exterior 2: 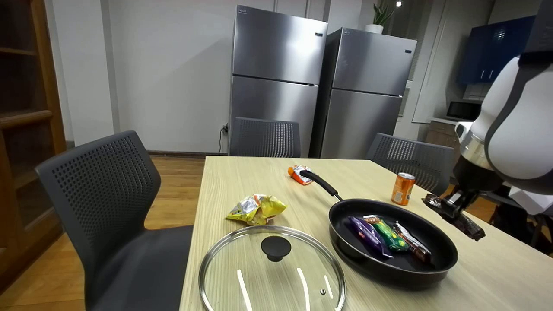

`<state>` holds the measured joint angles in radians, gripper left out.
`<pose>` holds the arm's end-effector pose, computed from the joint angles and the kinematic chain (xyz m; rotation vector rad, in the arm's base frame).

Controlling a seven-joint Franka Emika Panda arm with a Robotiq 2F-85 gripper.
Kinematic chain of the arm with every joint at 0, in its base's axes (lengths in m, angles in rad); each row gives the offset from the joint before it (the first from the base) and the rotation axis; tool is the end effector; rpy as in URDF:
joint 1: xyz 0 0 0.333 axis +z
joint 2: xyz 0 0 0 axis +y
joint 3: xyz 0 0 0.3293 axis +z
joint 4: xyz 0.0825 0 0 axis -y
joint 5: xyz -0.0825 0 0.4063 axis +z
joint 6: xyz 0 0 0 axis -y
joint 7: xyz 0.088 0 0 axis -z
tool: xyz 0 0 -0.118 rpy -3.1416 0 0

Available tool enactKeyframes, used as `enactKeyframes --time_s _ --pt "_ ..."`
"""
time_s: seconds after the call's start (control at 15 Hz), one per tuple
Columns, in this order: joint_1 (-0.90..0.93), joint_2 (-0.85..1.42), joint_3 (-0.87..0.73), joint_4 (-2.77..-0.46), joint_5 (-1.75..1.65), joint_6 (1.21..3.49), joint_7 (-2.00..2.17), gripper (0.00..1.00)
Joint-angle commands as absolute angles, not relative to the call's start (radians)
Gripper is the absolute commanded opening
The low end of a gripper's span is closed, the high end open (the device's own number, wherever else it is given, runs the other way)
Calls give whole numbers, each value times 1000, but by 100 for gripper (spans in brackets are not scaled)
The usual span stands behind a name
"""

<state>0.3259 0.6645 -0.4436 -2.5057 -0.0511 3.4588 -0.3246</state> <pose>0.4678 -0.0794 0.0752 2.7503 0.5426 0.3945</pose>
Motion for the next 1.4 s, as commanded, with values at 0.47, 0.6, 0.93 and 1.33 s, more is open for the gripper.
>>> enactKeyframes --time_s 0.47,0.6,0.93,1.33 --pt "485 622 -382 -2457 37 3344 -267 3" --pt "480 637 -356 -2417 25 3303 -249 3" --pt "452 686 -298 -2288 -14 3161 -185 3" --pt "382 769 -225 -2122 -80 2995 -115 3"
